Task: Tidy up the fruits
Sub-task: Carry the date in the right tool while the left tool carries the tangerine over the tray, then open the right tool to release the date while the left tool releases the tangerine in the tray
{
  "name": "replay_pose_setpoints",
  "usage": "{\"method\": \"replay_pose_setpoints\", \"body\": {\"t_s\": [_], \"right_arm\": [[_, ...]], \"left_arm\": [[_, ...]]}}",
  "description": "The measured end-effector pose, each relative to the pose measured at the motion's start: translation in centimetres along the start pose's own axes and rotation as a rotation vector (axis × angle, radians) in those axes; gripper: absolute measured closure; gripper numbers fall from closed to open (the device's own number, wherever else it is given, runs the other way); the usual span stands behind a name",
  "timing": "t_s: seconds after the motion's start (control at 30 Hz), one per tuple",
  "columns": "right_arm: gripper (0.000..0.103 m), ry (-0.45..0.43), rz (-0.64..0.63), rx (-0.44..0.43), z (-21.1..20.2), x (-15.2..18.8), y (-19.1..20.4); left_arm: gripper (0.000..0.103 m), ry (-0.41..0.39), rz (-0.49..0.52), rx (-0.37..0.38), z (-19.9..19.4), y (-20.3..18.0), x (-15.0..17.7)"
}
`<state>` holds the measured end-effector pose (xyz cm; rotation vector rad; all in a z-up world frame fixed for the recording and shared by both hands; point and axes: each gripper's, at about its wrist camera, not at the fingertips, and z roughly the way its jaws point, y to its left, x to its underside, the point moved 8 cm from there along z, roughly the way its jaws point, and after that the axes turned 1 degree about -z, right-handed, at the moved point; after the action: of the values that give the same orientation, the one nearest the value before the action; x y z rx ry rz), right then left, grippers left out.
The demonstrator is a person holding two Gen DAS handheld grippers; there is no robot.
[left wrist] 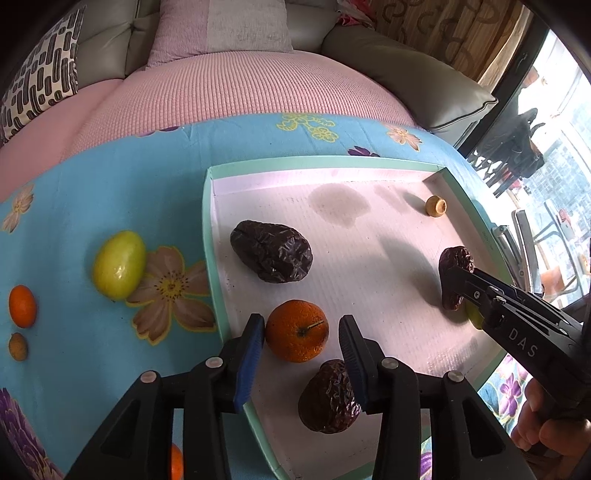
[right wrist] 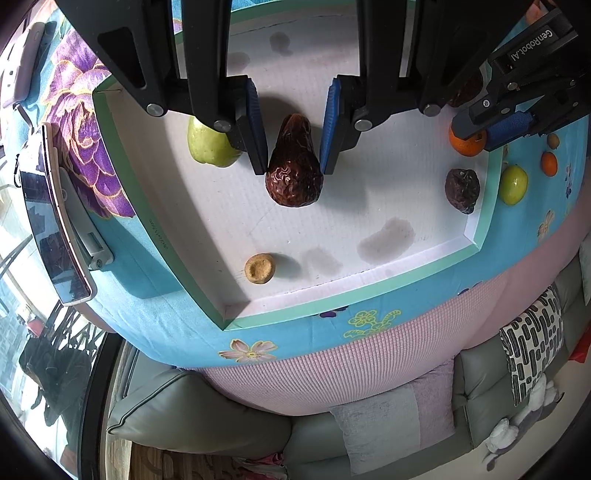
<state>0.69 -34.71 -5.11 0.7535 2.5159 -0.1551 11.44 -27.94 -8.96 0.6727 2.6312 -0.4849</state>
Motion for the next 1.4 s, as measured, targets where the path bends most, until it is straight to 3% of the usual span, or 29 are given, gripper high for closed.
{"method": "replay_pose_setpoints", "body": {"t_s": [0.33,0.7,0.77,1.0,1.2,1.4], "right_arm": [[0.073,-0.001,-0.007,0.005,0.0,0.0,0.0],[0.072,0.0,-0.017,0.011,0.1,-0.1,0.1],[0.071,0.001,-0.019,0.012,0.1,-0.1,0.2],[0.041,0.0,-0.02,0.009,-0.1,-0.1,0.5],[0.025,-0.014,-0.019,0.016,-0.5,-0.3,0.7],[0.016,-0.017,-0.049,0.02,-0.6,-0.2,1.4]], "left_arm": [[0.035,-0.045,-0.01,-0.073,-3.8,1.7,0.0],[0.007,-0.079,-0.178,-0.225,-5.9,9.1,0.9],[0.006,-0.073,-0.202,-0.241,-5.9,10.2,1.4],[0.0,-0.058,-0.251,-0.294,-6.2,13.1,3.1],[0.0,-0.048,-0.279,-0.337,-6.6,15.3,4.4],[0.0,-0.046,-0.302,-0.359,-7.2,16.7,5.0]]}}
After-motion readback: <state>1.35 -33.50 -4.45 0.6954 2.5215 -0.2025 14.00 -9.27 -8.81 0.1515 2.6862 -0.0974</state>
